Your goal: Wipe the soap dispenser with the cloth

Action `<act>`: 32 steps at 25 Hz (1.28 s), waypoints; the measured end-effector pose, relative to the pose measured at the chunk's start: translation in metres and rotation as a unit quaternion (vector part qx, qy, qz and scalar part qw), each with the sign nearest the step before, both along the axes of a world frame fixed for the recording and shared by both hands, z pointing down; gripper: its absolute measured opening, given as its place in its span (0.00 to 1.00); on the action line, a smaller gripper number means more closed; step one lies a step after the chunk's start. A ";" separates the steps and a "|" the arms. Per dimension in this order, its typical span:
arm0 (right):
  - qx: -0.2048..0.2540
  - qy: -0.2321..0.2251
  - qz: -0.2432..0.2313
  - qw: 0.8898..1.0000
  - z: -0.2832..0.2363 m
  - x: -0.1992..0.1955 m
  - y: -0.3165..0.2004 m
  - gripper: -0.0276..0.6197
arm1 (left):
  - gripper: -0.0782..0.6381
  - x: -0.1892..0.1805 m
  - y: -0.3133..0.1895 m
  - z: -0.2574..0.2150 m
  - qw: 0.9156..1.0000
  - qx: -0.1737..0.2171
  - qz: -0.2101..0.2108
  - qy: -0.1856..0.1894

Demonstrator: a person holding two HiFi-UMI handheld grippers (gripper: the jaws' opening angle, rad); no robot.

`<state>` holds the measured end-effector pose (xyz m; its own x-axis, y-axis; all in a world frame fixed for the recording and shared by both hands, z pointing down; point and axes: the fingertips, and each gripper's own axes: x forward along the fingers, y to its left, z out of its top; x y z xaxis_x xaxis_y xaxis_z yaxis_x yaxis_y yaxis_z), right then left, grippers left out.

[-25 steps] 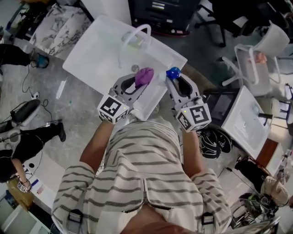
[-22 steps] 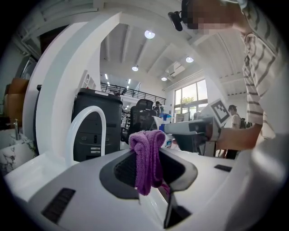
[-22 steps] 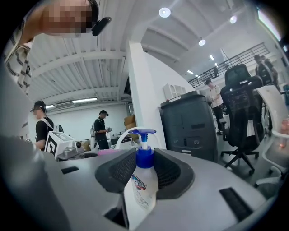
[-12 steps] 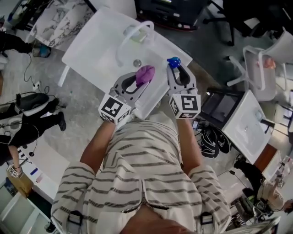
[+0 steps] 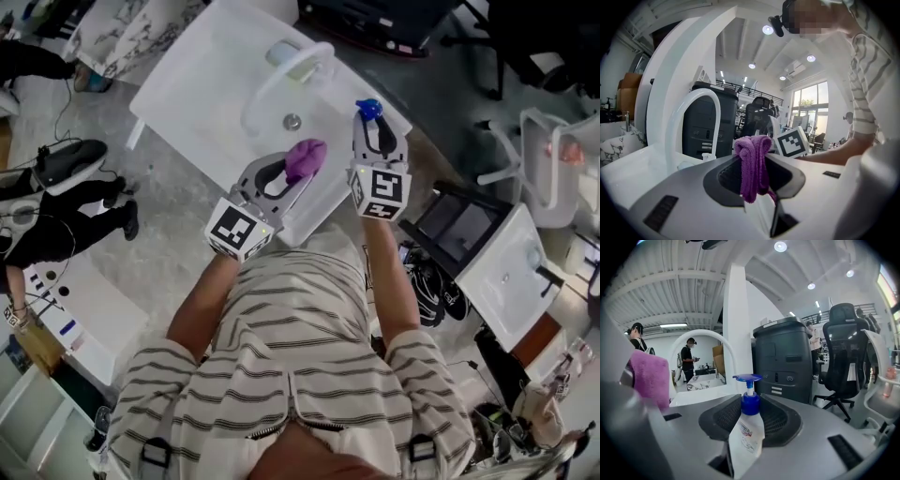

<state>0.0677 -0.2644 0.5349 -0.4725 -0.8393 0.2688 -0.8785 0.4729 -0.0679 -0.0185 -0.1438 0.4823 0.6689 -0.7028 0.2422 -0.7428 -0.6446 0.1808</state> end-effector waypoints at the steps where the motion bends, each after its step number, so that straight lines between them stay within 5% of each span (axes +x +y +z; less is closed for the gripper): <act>1: -0.002 0.004 0.003 1.000 0.006 -0.001 -0.005 0.25 | 0.28 -0.001 -0.001 0.002 1.000 -0.003 -0.001 -0.001; 22: -0.025 0.053 0.010 0.998 0.067 -0.006 -0.046 0.26 | 0.28 -0.014 -0.003 0.032 0.999 -0.048 -0.015 0.010; 25: -0.038 0.053 0.014 0.998 0.071 -0.004 -0.045 0.30 | 0.28 -0.012 -0.003 0.029 0.999 -0.049 -0.018 0.016; 27: -0.046 0.048 0.013 0.998 0.071 -0.003 -0.044 0.41 | 0.28 -0.011 -0.003 0.028 0.999 -0.048 -0.018 0.017; 32: -0.042 0.038 0.014 0.998 0.062 -0.001 -0.034 0.37 | 0.28 -0.013 0.001 0.027 0.998 -0.044 -0.025 0.021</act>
